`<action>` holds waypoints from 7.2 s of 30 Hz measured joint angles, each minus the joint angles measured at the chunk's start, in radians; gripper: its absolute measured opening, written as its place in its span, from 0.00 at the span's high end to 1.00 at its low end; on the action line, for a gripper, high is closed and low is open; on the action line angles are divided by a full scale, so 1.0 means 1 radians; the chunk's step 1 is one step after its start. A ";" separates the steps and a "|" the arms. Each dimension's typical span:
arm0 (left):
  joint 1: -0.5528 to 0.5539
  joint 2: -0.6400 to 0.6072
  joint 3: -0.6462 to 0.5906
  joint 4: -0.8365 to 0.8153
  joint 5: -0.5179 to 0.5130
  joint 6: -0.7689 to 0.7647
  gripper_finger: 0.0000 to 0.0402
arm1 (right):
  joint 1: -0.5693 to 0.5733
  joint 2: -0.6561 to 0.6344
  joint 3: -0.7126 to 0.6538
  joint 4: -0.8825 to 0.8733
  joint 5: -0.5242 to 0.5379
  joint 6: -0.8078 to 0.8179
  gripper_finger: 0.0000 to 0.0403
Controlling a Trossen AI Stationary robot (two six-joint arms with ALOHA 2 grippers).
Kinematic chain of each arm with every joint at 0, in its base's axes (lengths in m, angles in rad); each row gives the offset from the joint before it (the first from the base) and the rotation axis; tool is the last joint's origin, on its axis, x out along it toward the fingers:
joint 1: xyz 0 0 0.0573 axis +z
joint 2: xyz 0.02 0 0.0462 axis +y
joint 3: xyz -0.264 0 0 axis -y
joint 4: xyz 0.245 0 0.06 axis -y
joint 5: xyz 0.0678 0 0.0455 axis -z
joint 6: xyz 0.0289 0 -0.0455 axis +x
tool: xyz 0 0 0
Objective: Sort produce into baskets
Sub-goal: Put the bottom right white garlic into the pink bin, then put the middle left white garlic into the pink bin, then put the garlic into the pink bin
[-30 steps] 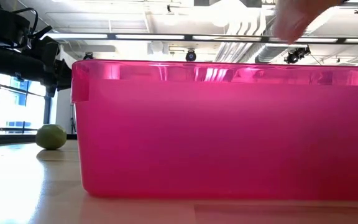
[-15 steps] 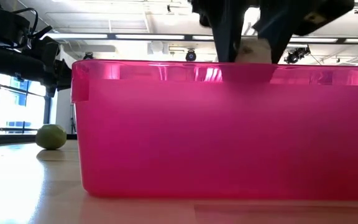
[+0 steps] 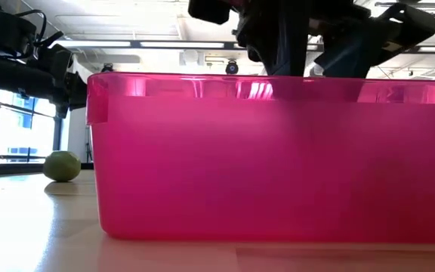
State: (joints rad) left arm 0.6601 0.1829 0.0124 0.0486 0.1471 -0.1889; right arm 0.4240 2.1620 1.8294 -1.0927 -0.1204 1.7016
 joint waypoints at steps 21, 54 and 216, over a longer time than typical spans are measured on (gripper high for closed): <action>0.000 0.000 0.051 -0.090 0.167 0.051 1.00 | -0.029 -0.068 0.161 -0.170 0.246 -0.306 0.95; -0.150 0.325 0.148 -0.098 -0.098 -0.187 1.00 | -0.701 -0.538 -0.805 1.173 -0.064 -1.521 1.00; -1.096 1.911 1.471 -0.327 -0.132 -0.371 0.66 | -0.718 -0.853 -1.087 1.051 0.275 -1.433 1.00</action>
State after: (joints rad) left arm -0.4357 2.0937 1.4837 -0.2785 0.0154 -0.5602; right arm -0.2939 1.3087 0.7425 -0.0414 0.1543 0.2687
